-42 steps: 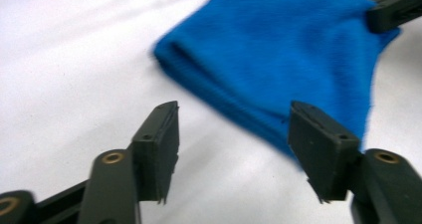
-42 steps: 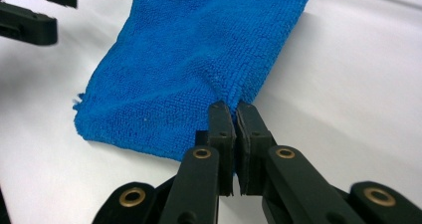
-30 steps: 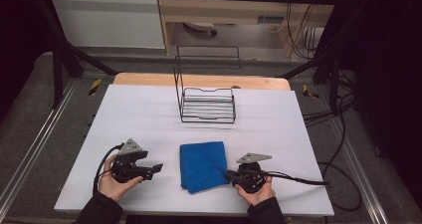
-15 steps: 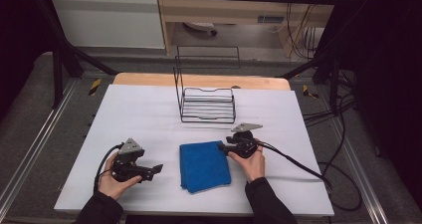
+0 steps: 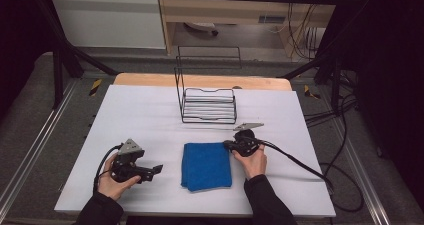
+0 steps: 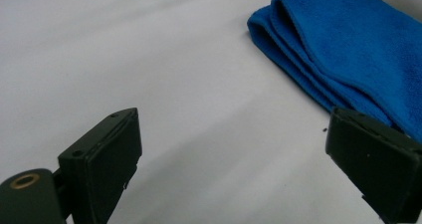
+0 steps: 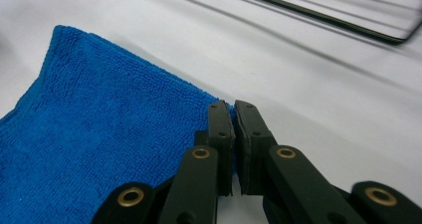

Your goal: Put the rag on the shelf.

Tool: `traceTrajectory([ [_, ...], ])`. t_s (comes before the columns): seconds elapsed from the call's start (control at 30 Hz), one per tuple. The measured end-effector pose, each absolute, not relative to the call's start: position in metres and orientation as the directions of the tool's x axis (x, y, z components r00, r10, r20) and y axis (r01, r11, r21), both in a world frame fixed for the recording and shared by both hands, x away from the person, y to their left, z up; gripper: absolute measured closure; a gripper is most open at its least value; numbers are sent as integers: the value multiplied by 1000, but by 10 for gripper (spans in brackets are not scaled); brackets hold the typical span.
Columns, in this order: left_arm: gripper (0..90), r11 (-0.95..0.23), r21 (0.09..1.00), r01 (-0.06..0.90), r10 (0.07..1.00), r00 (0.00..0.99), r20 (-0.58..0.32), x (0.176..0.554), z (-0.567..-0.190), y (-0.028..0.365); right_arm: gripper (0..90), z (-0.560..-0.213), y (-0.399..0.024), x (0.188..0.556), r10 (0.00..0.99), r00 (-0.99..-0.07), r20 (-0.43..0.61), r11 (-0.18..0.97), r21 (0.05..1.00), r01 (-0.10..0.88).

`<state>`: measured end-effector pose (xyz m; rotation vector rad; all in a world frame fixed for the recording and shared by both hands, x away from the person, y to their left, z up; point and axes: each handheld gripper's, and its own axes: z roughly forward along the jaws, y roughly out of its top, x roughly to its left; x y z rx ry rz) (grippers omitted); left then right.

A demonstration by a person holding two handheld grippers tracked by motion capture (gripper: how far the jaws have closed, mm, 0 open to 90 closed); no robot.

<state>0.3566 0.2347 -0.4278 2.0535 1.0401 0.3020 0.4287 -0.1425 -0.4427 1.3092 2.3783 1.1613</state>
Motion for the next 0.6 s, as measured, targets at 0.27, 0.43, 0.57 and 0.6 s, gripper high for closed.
traceTrajectory([
  [0.27, 64, -341, 750, 567, 748, 647, -149, 357, -425, 233, 741, -446, -148, 424, 786, -592, 182, 294, 732, 615],
  [0.43, 41, -334, 764, 552, 745, 651, -145, 362, -417, 228, 484, -432, -157, 418, 754, -634, 173, 292, 775, 560],
  [0.57, 44, -339, 767, 545, 741, 657, -139, 369, -411, 219, 325, -425, -170, 408, 730, -657, 186, 270, 805, 528],
  [0.6, 45, -344, 767, 541, 740, 659, -133, 371, -409, 216, 285, -425, -174, 406, 730, -658, 187, 266, 809, 525],
])
